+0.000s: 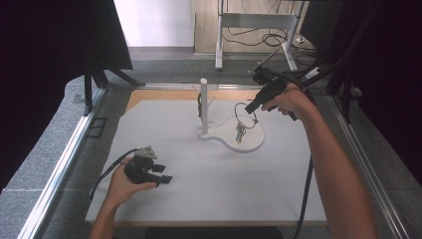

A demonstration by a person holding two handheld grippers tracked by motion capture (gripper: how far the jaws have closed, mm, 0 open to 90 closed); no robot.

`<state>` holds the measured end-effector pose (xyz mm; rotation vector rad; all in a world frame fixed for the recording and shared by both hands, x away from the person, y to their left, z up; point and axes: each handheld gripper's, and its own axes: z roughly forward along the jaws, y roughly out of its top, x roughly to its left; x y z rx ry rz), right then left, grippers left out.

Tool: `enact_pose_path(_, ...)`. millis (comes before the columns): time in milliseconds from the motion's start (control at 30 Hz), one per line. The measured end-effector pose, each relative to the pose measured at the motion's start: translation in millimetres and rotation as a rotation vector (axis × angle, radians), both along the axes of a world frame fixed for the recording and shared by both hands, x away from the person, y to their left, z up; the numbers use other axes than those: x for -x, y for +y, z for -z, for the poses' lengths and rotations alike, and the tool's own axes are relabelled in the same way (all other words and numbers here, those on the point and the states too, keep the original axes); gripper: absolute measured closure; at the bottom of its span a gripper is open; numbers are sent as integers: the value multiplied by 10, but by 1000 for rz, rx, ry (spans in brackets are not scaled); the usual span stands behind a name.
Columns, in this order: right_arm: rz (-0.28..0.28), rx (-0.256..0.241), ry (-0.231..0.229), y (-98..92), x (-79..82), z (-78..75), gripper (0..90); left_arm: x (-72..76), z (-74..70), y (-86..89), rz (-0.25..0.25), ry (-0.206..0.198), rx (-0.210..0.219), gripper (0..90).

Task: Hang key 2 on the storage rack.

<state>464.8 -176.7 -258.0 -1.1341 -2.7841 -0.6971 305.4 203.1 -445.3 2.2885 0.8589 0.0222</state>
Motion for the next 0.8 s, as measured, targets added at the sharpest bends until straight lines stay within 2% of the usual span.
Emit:
enact_pose_path(200,32,-18,-12,13,-77,-23,874,9,-19,14,2,-5,5,450)
enact_pose_path(800,45,9,-8,179,-365,41,875,3,-29,33,-1,-7,10,450)
